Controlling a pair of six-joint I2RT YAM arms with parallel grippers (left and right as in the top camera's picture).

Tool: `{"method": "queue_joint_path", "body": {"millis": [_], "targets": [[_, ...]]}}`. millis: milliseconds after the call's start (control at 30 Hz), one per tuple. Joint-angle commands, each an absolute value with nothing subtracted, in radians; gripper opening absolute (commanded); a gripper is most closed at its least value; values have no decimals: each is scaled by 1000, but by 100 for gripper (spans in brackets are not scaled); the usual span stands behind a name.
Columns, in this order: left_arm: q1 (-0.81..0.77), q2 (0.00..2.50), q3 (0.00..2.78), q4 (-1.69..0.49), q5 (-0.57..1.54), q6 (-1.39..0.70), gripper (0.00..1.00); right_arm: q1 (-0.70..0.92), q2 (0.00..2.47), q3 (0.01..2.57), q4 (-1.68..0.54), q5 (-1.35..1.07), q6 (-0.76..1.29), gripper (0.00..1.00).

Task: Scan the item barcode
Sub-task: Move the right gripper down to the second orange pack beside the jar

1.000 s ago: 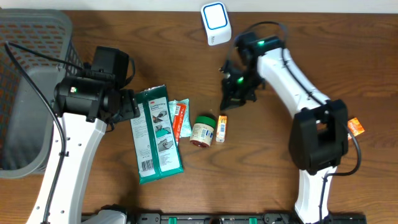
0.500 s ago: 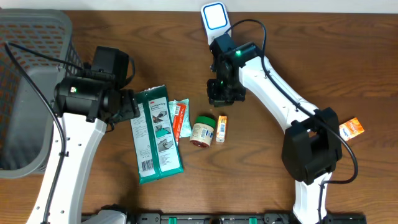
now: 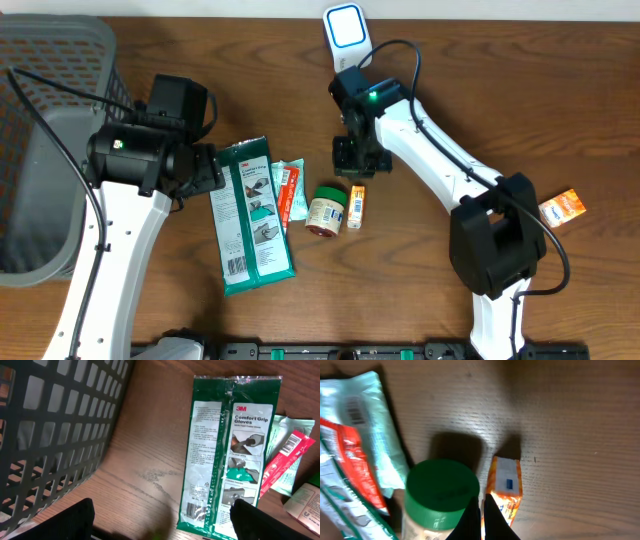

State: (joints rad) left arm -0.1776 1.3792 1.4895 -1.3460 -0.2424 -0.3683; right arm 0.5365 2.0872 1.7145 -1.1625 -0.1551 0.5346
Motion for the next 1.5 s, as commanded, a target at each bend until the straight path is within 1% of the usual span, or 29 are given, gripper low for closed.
{"method": "queue_joint_path", "body": {"millis": [0, 400, 567, 967, 1133, 1367, 1467], "targets": [[-175, 1379, 1492, -1349, -256, -363, 88, 551, 2059, 1673, -1144, -141, 572, 1], [-175, 1379, 1493, -1349, -255, -363, 88, 548, 2059, 1656, -1147, -155, 560, 1], [-175, 1379, 1492, -1349, -256, -363, 88, 552, 2059, 1656, -1133, -212, 560, 1], [-175, 1379, 1493, -1349, -256, -363, 88, 566, 2059, 1623, -1130, -192, 560, 1], [-175, 1379, 1492, -1349, -256, -363, 88, 564, 2053, 1621, -1152, -187, 501, 1], [-175, 1379, 1493, -1349, -255, -363, 88, 499, 2009, 1621, -1243, -180, 441, 1], [-175, 1379, 1492, -1349, -256, -363, 88, 474, 2008, 1621, -1296, -123, 440, 1]]}}
